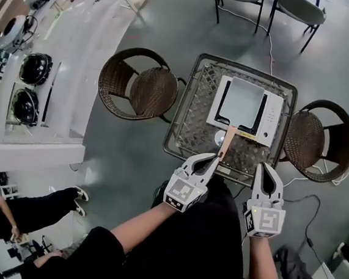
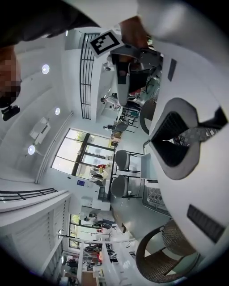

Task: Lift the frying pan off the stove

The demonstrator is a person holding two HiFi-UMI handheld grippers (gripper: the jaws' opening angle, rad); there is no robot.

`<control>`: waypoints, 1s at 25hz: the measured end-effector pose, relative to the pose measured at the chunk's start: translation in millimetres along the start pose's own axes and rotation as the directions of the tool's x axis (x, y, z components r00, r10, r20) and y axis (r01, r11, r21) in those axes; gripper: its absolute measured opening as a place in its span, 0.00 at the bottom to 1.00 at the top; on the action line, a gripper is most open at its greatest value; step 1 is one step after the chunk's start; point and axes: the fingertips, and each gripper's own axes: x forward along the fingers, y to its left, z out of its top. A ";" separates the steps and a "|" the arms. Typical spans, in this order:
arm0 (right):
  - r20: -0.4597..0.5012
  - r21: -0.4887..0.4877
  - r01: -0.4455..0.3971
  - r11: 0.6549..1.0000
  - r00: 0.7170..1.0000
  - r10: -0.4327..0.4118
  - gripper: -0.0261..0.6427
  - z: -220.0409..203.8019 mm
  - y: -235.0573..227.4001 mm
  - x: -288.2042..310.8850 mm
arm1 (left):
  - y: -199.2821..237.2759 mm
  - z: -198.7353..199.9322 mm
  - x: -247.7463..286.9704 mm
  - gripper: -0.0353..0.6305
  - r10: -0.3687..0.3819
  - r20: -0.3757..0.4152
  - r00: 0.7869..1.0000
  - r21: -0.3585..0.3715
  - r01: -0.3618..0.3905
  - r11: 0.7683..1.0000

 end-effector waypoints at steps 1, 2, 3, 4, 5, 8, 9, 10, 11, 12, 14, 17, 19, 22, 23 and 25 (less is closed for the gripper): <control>-0.011 -0.009 -0.007 1.000 1.000 0.007 0.08 -2.1 -6.9 5.9 | 4.3 -1.6 9.7 0.07 0.013 -0.003 1.000 -0.017 -0.013 1.000; -0.023 -0.018 -0.016 1.000 1.000 0.015 0.08 -5.5 -13.4 11.2 | 8.6 -2.8 18.4 0.07 0.023 -0.007 1.000 -0.035 -0.023 0.999; -0.036 -0.028 -0.022 0.999 0.999 0.021 0.08 -9.3 -19.7 16.2 | 12.9 -4.2 26.3 0.07 0.032 -0.013 0.999 -0.048 -0.033 0.998; -0.049 -0.037 -0.025 0.999 0.999 0.023 0.08 -12.2 -25.6 20.7 | 17.3 -6.4 33.7 0.07 0.040 -0.021 0.999 -0.058 -0.041 0.997; -0.059 -0.040 -0.021 0.999 0.998 0.018 0.08 -13.6 -31.2 24.6 | 21.5 -9.4 40.6 0.07 0.048 -0.031 0.998 -0.066 -0.050 0.997; -0.059 -0.024 0.002 1.000 0.998 -0.003 0.08 -8.1 -41.3 33.8 | 31.5 -21.6 59.0 0.07 0.057 -0.065 0.996 -0.071 -0.062 0.996; -0.051 -0.024 -0.001 1.000 0.999 0.000 0.08 -5.0 -41.1 37.0 | 33.9 -26.2 63.9 0.07 0.058 -0.078 0.995 -0.065 -0.063 0.996; -0.042 -0.025 -0.009 1.000 0.999 0.008 0.08 -2.4 -39.9 40.3 | 36.2 -30.9 68.2 0.07 0.061 -0.092 0.994 -0.058 -0.067 0.996; -0.038 -0.022 -0.016 1.000 0.999 0.015 0.08 -0.7 -38.4 43.6 | 38.2 -35.3 72.0 0.07 0.068 -0.106 0.992 -0.053 -0.074 0.996; -0.038 -0.018 -0.024 1.000 0.999 0.023 0.08 -0.1 -37.3 46.8 | 40.1 -39.2 75.6 0.07 0.077 -0.117 0.990 -0.053 -0.083 0.995; -0.044 -0.015 -0.042 0.999 0.998 0.041 0.08 -1.1 -36.1 53.0 | 44.1 -46.3 82.7 0.07 0.100 -0.129 0.987 -0.074 -0.110 0.991; -0.046 -0.016 -0.078 0.997 0.996 0.078 0.08 -2.7 -35.6 59.0 | 47.9 -55.7 92.1 0.07 0.127 -0.134 0.983 -0.124 -0.144 0.982; -0.043 -0.008 -0.090 0.996 0.995 0.090 0.08 -4.0 -39.0 60.5 | 46.7 -61.0 99.6 0.12 0.129 -0.137 0.982 -0.130 -0.147 0.981; -0.046 0.005 -0.085 0.996 0.995 0.085 0.08 -8.3 -48.8 61.6 | 45.0 -69.5 110.5 0.20 0.143 -0.149 0.978 -0.102 -0.159 0.982; -0.048 0.007 -0.082 0.997 0.995 0.082 0.08 -10.3 -52.6 62.3 | 44.7 -73.8 114.4 0.22 0.147 -0.163 0.976 -0.095 -0.164 0.982; -0.056 0.020 -0.064 0.998 0.996 0.065 0.08 -13.9 -61.5 62.9 | 44.7 -84.3 122.3 0.27 0.154 -0.197 0.968 -0.092 -0.175 0.980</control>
